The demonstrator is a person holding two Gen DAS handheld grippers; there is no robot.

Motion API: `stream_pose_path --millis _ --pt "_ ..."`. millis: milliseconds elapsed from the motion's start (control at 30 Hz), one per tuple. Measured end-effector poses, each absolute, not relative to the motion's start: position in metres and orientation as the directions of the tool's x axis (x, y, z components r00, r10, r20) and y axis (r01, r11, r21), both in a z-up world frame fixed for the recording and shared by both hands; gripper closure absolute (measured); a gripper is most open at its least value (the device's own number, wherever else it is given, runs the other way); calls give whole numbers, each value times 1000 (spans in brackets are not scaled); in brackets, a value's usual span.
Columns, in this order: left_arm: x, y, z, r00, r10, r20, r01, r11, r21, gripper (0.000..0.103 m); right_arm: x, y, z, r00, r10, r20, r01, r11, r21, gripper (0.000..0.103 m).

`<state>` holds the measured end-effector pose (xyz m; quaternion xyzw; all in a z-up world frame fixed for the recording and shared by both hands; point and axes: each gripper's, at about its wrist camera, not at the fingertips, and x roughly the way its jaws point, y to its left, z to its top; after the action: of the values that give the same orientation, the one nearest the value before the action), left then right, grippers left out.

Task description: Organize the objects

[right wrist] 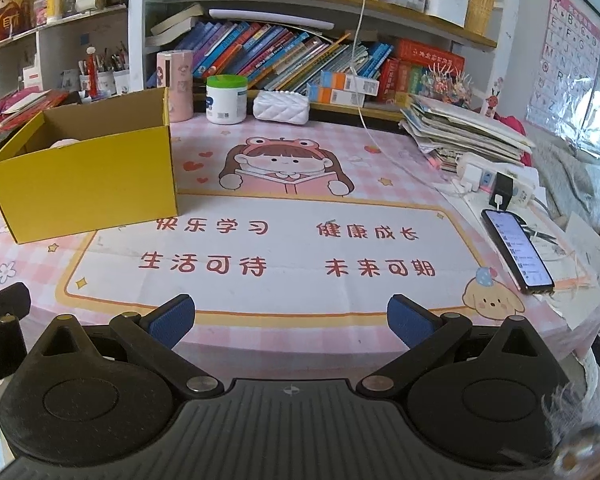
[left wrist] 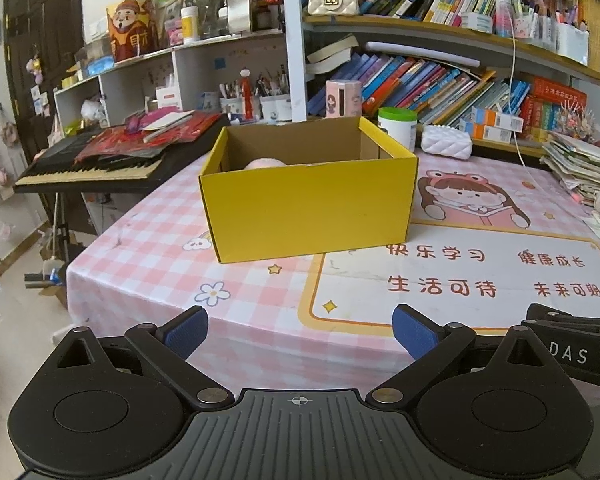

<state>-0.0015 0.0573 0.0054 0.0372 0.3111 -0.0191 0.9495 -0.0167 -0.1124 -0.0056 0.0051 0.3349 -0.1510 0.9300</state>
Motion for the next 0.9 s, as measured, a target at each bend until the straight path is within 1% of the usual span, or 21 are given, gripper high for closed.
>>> stream_pose_path --millis 900 --pt "-1 58 5 807 -5 -591 52 997 64 3 -18 -116 -7 723 -283 -630 297 951 -87 0"
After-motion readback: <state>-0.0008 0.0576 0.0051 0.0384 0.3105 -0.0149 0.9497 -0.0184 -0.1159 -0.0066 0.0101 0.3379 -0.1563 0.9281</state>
